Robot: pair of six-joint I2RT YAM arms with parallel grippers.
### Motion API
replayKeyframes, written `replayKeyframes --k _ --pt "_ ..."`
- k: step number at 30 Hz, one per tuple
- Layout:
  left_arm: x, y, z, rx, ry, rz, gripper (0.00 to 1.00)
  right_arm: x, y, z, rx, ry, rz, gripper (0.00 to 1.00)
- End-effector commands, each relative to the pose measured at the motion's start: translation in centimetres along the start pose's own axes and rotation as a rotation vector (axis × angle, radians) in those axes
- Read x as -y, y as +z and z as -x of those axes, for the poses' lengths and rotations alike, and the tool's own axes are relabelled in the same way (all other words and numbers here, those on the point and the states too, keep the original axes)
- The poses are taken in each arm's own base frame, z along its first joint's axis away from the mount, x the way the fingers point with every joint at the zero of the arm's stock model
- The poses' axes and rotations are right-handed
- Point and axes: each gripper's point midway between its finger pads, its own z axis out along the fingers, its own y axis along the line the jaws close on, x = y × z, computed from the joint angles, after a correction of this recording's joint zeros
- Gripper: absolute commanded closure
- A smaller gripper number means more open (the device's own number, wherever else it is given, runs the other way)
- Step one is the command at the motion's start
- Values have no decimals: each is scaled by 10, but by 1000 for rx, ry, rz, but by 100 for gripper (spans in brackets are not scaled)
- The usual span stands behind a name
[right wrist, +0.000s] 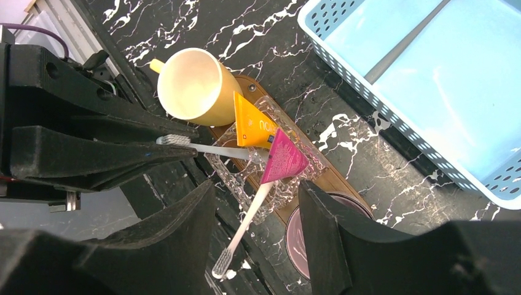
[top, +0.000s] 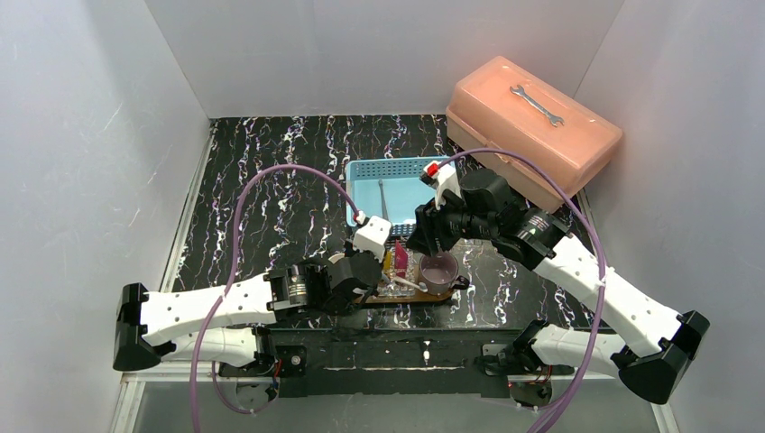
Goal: Prepare toiletry sets of a toothbrush and toothpaste on the tray
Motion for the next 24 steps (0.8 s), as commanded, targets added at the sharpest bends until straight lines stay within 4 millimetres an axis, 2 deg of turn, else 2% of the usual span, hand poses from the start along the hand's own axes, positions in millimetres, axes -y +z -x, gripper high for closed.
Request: replayKeyframes --k 1,7,13,18,24 --pt "-7 -2 -7 0 5 33 86 -4 -6 9 51 -10 12 39" --pt "-6 -4 -11 -2 18 41 76 -4 -7 6 48 -3 10 39" --pt "-7 -8 -12 3 21 44 73 -4 -8 5 49 2 12 39" --pt "-6 -13 -5 16 20 36 69 -5 -11 8 58 5 11 39" --pt "-5 -21 12 31 52 23 56 -3 -14 13 67 5 -13 38"
